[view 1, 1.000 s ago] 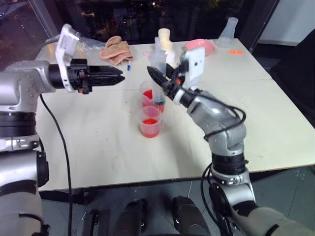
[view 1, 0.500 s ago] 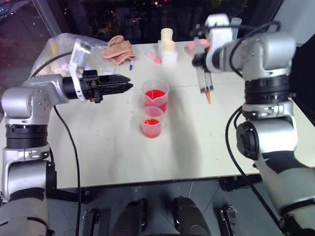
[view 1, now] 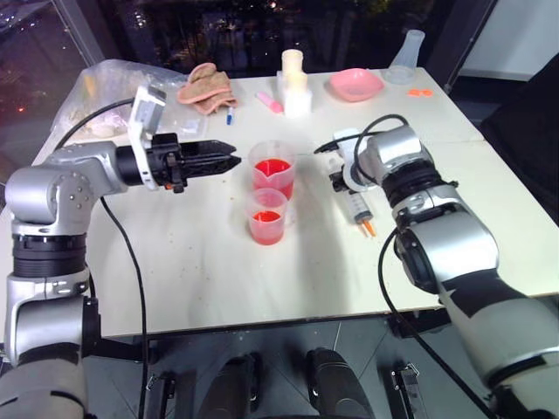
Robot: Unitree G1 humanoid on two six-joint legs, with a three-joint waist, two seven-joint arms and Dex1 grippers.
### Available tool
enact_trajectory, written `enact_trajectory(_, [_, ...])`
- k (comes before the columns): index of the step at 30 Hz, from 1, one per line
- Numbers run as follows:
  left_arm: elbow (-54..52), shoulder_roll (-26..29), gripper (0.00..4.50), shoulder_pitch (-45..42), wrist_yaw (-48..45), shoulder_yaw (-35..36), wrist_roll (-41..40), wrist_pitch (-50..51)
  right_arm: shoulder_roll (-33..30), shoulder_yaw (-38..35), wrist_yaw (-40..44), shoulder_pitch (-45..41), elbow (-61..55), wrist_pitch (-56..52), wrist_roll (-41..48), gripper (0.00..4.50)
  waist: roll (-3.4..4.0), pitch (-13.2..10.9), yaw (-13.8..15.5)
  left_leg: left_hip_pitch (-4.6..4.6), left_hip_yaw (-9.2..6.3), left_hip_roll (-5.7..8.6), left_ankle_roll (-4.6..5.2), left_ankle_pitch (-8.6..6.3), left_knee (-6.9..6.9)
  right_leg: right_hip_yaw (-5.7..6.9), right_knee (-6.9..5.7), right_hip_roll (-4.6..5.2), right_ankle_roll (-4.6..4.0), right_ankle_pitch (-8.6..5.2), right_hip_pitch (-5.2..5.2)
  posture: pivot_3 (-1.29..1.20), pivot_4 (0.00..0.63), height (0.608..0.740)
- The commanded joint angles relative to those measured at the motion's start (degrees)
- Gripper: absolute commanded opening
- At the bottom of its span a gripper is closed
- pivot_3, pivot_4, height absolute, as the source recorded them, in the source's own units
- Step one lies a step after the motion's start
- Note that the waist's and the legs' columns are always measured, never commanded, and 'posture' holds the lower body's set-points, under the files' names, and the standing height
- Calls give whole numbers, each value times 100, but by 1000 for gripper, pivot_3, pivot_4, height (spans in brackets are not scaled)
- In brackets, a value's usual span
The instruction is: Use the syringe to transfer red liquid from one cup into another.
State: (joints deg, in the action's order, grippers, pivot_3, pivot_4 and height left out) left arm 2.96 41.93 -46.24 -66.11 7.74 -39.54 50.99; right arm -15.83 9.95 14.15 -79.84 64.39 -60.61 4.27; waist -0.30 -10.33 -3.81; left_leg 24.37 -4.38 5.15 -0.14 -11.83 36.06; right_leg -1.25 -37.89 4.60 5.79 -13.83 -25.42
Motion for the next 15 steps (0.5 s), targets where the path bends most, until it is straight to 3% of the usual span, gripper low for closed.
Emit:
enact_trajectory(1, [-254, 78, 1948, 32, 50, 166, -172, 23, 70, -62, 65, -296, 116, 264, -215, 1392, 0, 0, -9, 0, -3, -1, 0, 0, 0, 1, 0, -2, 0, 0, 1, 0, 150, 740])
enact_trajectory(2, [-276, 87, 1948, 47, 62, 165, -183, 24, 85, -64, 99, -304, 164, 301, -252, 1392, 0, 0, -13, 0, -3, -1, 0, 0, 0, 1, 0, -2, 0, 0, 1, 0, 150, 740])
enact_trajectory(8, [-390, 146, 1973, 155, 82, 157, -242, 4, 104, -127, 250, -351, 205, 251, -404, 4274, 0, 0, -14, -1, -4, -1, -1, 0, -1, 1, 0, -4, 0, 0, 0, 0, 150, 740])
enact_trajectory(15, [-385, 177, 1973, 188, 83, 119, -268, -35, -190, -41, 597, -427, -372, -169, -571, 4394, 1, -1, -12, 0, -5, 0, -1, 0, 0, 1, 0, -4, 0, 0, 0, 0, 150, 740])
